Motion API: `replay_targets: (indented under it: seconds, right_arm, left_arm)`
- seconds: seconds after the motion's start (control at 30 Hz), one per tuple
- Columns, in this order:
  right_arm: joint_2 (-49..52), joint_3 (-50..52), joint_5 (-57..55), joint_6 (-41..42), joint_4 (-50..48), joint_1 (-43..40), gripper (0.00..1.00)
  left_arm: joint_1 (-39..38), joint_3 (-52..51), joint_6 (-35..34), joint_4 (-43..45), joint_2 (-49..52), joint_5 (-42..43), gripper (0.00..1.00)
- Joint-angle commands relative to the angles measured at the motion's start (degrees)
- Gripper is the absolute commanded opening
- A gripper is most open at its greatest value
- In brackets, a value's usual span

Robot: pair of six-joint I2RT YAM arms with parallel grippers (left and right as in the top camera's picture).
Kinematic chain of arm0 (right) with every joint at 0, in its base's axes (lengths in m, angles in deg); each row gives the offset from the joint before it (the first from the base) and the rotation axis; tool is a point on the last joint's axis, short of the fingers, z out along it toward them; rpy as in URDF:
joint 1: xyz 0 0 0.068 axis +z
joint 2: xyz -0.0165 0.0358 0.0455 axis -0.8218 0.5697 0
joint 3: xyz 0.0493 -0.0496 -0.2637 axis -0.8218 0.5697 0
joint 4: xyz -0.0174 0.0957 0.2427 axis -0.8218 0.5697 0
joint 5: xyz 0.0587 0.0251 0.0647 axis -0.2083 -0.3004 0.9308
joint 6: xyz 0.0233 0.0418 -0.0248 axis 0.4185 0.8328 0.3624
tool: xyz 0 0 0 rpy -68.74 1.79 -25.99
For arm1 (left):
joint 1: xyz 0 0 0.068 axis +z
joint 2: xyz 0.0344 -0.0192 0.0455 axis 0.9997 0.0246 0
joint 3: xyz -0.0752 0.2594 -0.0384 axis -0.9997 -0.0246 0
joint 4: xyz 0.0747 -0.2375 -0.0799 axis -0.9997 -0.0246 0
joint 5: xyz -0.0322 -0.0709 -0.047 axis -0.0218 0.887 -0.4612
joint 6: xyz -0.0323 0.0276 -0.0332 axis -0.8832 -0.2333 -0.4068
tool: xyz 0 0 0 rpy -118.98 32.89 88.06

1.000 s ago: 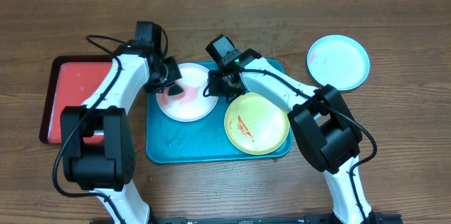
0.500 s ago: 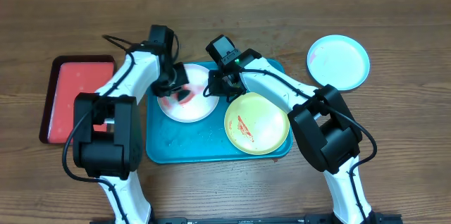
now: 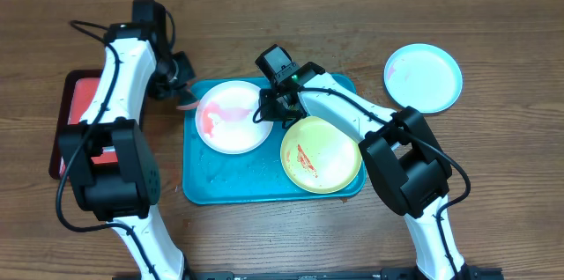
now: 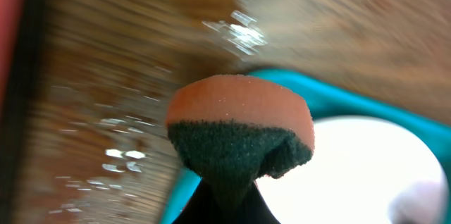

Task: Clean dirty plates on tray and stack at the side
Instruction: 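Scrub the white plate with the sponge in the left gripper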

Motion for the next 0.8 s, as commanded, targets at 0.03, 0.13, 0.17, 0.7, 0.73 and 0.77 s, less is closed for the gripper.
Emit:
replay_targets:
  seconds: [0.03, 0.13, 0.17, 0.7, 0.73, 0.77]
  right_arm:
    - [1.7, 0.9, -5.3, 0.9, 0.7, -0.9, 0.04]
    - [1.7, 0.9, -5.3, 0.9, 0.7, -0.9, 0.04]
    - [1.7, 0.9, -5.3, 0.9, 0.5, -0.9, 0.04]
    - [1.7, 0.9, -5.3, 0.9, 0.5, -1.0, 0.04]
    - [1.7, 0.9, -5.3, 0.1, 0.8, -1.0, 0.04]
    - [1.7, 0.7, -5.3, -0.4, 1.0, -1.0, 0.04]
  left_arm:
    - [-5.0, -3.3, 5.8, -2.1, 0.5, 11.7, 0.04]
    - [-8.0, -7.5, 5.8, -1.3, 0.6, 11.7, 0.04]
    - [-9.2, -9.2, 5.8, -0.4, 0.6, 11.7, 0.04]
    - [-11.3, -12.7, -7.0, -1.0, 0.5, -26.8, 0.04]
    - [-11.1, -10.7, -7.8, -2.8, 0.5, -30.1, 0.04]
    - [-11.1, -9.6, -8.1, -3.6, 0.5, -31.3, 0.04]
